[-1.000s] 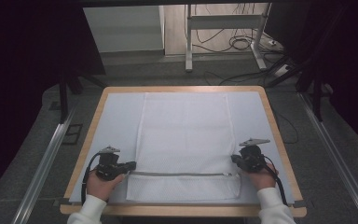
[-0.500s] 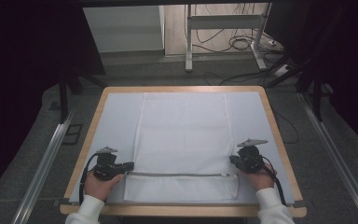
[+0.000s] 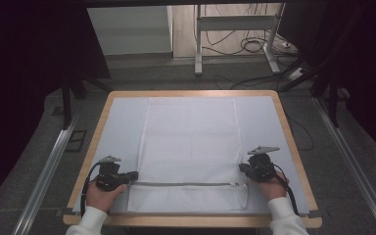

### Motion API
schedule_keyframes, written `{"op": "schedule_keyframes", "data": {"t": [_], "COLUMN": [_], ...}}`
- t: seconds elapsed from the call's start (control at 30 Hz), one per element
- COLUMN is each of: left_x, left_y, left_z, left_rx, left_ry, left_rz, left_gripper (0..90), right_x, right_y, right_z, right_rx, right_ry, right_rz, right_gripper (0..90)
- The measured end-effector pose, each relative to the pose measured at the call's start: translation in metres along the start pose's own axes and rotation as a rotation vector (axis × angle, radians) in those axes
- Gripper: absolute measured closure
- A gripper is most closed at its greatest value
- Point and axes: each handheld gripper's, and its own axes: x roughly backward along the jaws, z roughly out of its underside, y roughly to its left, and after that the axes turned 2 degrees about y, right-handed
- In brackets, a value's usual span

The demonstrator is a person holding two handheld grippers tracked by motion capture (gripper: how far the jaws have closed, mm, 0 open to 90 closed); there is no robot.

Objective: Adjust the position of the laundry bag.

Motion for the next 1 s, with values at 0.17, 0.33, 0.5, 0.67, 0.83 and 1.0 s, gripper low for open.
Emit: {"op": "schedule_keyframes", "data": {"t": [0.17,0.33,0.5,0.67,0.83,1.0], "left_x": [0.009,0.009,0.013,0.016,0.018,0.017], "left_y": [-0.004,-0.012,-0.021,-0.03,-0.037,-0.047], "left_z": [-0.004,-0.006,-0.009,-0.014,-0.018,-0.021], "left_rx": [-0.05,-0.08,-0.098,-0.12,-0.124,-0.138], "left_ry": [-0.098,-0.133,-0.169,-0.176,-0.173,-0.166], "left_rz": [-0.04,-0.062,-0.051,-0.034,-0.024,-0.011], "left_gripper": [55.8,27.8,24.3,25.6,27.4,27.8], "right_x": [0.005,0.018,0.027,0.027,0.027,0.029], "right_y": [-0.003,-0.009,-0.015,-0.017,-0.016,-0.018], "right_z": [0.001,0.002,0.005,0.006,0.005,0.005], "right_rx": [0.0,-0.03,-0.054,-0.058,-0.058,-0.064], "right_ry": [-0.049,-0.143,-0.183,-0.189,-0.189,-0.19], "right_rz": [0.013,0.021,0.003,-0.014,-0.02,-0.011], "right_gripper": [57.8,41.3,34.1,29.9,28.7,28.4]}}
